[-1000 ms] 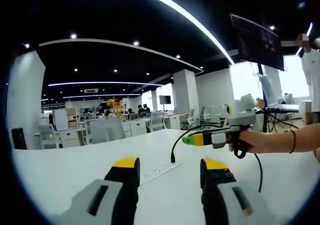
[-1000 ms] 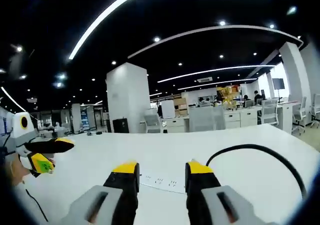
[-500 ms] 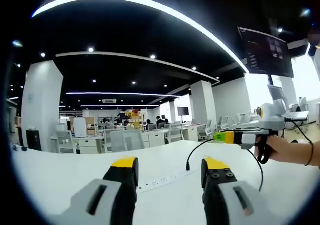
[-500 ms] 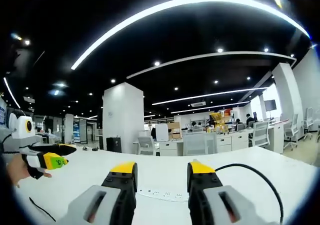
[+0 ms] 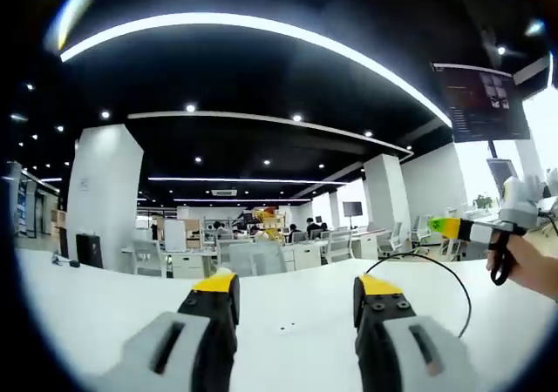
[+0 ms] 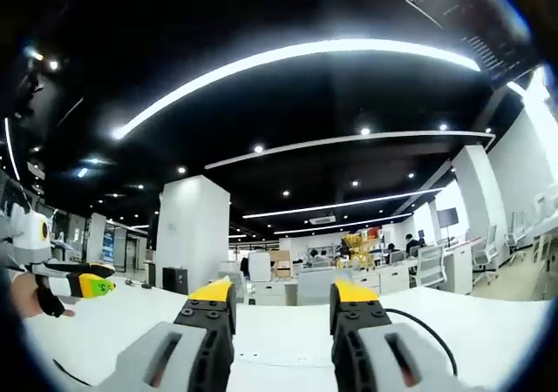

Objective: Find the data cable on the table. Grasp the USB connector end of the cable and insert it into the USB port on the table

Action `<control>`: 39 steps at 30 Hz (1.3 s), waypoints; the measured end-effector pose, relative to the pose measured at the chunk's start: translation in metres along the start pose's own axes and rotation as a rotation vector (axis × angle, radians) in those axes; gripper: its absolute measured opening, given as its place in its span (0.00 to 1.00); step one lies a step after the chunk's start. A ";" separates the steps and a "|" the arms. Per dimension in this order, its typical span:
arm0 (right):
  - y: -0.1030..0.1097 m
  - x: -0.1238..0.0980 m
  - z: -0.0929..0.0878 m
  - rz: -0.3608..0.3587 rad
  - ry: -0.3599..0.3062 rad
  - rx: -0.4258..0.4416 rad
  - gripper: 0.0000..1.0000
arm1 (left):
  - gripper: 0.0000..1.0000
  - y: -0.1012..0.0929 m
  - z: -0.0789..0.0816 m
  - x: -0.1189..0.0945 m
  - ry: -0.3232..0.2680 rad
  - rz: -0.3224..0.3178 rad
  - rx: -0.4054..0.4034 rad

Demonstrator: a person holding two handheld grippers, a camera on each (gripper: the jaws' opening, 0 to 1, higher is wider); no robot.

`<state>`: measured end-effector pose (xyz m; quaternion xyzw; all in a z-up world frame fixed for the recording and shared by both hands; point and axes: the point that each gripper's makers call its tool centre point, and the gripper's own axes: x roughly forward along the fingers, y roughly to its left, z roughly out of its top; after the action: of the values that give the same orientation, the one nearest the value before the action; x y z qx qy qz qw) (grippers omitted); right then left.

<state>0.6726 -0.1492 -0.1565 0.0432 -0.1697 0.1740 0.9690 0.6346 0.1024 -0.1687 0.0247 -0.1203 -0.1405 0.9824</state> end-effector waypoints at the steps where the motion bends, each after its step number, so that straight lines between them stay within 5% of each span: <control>1: 0.000 -0.005 0.001 -0.012 -0.008 -0.002 0.44 | 0.53 0.002 0.000 -0.004 0.001 0.011 0.006; 16: -0.008 -0.066 0.025 -0.154 -0.138 -0.110 0.44 | 0.54 0.023 0.006 -0.047 -0.052 0.128 0.069; 33: -0.015 -0.112 0.000 -0.289 -0.100 -0.194 0.49 | 0.58 0.046 -0.031 -0.080 0.012 0.203 0.041; 39: -0.024 -0.116 -0.006 -0.316 -0.114 -0.208 0.51 | 0.57 0.057 -0.028 -0.087 -0.022 0.276 0.062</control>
<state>0.5802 -0.2079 -0.2027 -0.0213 -0.2326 -0.0015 0.9723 0.5759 0.1815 -0.2108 0.0367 -0.1377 -0.0003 0.9898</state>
